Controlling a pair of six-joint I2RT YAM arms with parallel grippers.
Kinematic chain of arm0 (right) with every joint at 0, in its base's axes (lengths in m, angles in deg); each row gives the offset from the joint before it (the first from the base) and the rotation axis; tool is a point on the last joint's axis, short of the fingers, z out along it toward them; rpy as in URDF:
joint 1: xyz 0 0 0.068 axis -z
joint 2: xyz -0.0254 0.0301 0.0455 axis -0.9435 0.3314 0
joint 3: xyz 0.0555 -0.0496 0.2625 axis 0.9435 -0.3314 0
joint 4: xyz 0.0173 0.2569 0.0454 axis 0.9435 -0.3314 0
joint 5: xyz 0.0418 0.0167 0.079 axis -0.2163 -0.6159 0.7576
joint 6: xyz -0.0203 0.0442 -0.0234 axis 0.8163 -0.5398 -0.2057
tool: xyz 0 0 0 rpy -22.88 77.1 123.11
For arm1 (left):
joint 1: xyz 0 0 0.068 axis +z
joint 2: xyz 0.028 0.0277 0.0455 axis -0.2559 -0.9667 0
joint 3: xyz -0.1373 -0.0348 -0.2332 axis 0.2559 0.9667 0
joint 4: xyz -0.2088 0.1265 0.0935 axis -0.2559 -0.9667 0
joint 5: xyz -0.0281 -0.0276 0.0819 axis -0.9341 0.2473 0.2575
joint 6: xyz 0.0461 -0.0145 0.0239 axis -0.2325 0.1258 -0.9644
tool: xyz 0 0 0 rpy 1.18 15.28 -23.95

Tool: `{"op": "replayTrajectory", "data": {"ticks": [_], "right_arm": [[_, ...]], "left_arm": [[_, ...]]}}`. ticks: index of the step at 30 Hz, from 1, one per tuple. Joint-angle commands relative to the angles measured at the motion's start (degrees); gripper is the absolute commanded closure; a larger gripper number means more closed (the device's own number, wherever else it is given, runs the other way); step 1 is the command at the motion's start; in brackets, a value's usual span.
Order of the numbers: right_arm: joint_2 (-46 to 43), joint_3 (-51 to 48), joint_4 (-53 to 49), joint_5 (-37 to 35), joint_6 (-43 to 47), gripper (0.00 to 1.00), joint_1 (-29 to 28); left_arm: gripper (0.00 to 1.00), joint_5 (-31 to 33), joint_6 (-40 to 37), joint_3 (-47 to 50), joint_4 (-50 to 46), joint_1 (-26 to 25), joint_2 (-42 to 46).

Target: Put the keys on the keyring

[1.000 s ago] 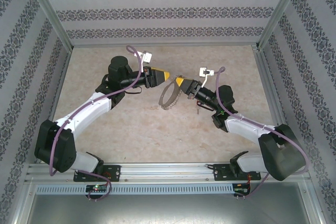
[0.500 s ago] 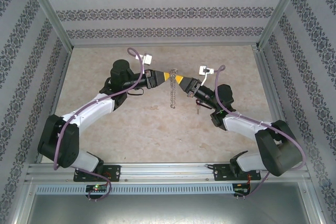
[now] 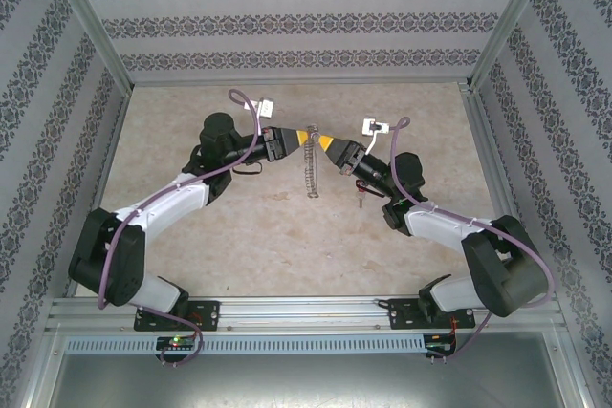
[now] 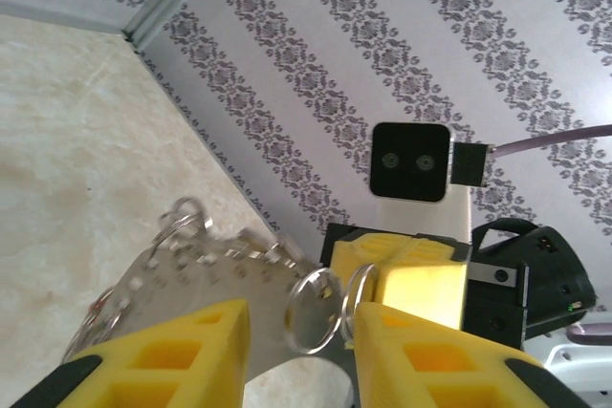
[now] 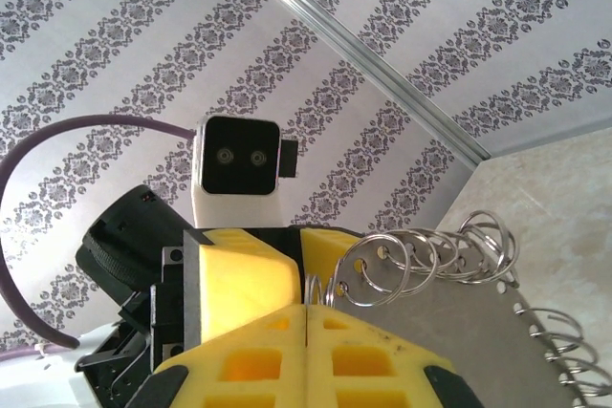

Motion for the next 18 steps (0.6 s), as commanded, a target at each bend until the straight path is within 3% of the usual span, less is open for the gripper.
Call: {"op": "replayTrajectory", "data": {"ticks": [1, 5, 12, 18], "right_arm": [[0.22, 1.74, 5.40, -1.00, -0.28, 1.00, -0.70], [0.36, 1.60, 5.71, -0.95, -0.49, 1.00, -0.70], [0.63, 1.76, 5.77, -0.95, -0.57, 1.00, -0.70], [1.09, 2.03, 6.13, -0.98, -1.03, 1.00, -0.70]], "left_arm": [[0.62, 5.07, -2.28, 0.72, -3.56, -0.53, 3.95], [0.57, 8.88, -3.74, 1.45, -7.03, -0.60, 6.60], [0.59, 0.28, 0.25, 0.98, -0.90, -0.84, 5.38], [0.61, -1.78, 0.80, 0.79, 0.93, -1.73, 4.98]]}}
